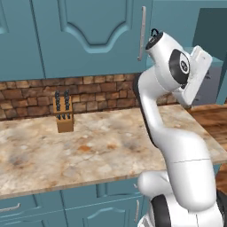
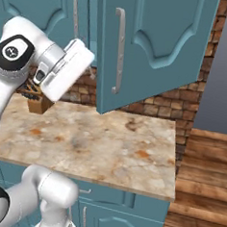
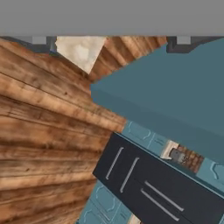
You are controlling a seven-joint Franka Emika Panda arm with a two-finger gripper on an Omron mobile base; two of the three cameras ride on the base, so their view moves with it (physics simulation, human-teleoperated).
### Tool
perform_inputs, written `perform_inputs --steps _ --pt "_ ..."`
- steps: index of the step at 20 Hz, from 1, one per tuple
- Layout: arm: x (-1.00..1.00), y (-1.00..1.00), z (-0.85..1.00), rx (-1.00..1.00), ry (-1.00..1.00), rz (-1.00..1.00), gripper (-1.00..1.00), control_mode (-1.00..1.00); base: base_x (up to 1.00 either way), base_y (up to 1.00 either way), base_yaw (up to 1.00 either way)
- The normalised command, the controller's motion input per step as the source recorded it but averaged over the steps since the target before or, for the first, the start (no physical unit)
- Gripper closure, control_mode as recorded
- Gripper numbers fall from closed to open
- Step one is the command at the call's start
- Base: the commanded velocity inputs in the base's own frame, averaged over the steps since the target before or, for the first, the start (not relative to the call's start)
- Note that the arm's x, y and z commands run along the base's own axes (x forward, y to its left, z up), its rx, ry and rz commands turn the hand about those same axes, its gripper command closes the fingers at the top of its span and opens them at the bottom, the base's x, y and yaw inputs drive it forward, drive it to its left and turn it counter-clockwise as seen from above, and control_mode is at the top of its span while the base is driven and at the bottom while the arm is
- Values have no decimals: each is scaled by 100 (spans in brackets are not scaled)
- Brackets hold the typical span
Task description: Open the cabinet, pick the kettle from the cabinet, and place it in the sink.
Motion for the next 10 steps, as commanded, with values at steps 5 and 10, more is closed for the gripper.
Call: perform_inputs --steps 5,10 --pt "7 -38 7 0 -8 -30 -100 -100 0 0 0" --pt "-6 -46 0 2 -13 -20 -100 -100 0 0 0"
